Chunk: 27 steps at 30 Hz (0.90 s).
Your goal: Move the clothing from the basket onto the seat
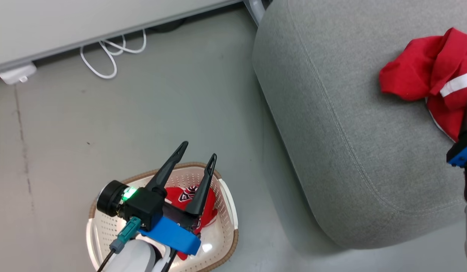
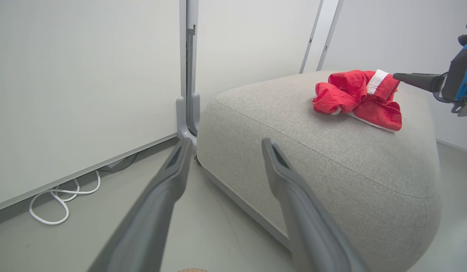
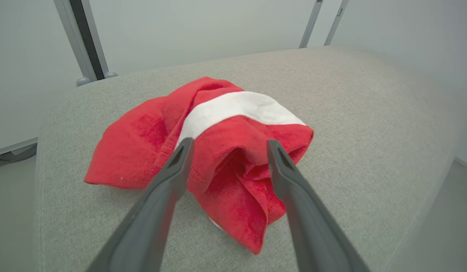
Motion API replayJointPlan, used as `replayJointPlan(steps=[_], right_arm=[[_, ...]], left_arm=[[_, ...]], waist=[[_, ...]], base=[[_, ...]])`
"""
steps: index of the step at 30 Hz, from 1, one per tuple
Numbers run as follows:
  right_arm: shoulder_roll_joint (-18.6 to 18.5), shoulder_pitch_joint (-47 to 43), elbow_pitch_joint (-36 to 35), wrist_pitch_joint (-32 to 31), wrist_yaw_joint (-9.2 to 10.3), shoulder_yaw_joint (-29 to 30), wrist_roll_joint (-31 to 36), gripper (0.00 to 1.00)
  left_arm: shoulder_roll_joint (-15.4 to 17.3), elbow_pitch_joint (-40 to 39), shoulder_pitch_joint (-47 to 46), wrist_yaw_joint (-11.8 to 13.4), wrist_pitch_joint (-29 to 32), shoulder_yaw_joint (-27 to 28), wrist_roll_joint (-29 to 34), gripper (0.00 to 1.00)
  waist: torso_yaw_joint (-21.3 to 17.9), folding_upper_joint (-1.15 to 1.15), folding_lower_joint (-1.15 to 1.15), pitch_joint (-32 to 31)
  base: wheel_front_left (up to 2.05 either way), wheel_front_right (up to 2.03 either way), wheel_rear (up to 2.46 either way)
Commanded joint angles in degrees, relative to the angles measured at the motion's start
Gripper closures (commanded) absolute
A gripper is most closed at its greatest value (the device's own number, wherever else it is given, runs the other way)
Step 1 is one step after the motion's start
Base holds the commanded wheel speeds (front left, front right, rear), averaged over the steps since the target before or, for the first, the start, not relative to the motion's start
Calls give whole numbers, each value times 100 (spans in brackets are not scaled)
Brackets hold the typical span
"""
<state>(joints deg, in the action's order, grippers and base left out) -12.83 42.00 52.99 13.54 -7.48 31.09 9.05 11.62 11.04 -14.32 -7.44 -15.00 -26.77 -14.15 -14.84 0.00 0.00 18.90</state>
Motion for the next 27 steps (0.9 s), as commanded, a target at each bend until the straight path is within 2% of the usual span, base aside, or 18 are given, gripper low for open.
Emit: replayJointPlan(steps=[1, 6, 11, 19, 27], right_arm=[[-32, -181, -16, 44, -3, -26, -33, 0], [110, -684, -233, 126, -3, -275, -126, 0], [329, -1297, -784, 154, -2, -567, -263, 0], [682, -2332, -1935, 144, -3, -1020, -535, 0], [952, -3434, -3394, -236, -3, -1757, -868, 0]], left_arm=[[-36, 33, 105, -5, -28, 48, -42, 0], [-176, 154, 417, -5, -27, 200, -94, 0], [-279, 293, 726, -6, -27, 421, -138, 0], [-383, 446, 1073, -6, -27, 793, -129, 0], [-497, 484, 1449, -6, -27, 1389, -96, 0]], waist=[[102, 0, 0, -311], [194, 0, 0, -778], [333, 0, 0, -1169], [614, 0, 0, -1614], [881, 0, 0, -1908]], base=[[0, 0, 0], [0, 0, 0], [0, 0, 0], [0, 0, 0], [0, 0, 0]])
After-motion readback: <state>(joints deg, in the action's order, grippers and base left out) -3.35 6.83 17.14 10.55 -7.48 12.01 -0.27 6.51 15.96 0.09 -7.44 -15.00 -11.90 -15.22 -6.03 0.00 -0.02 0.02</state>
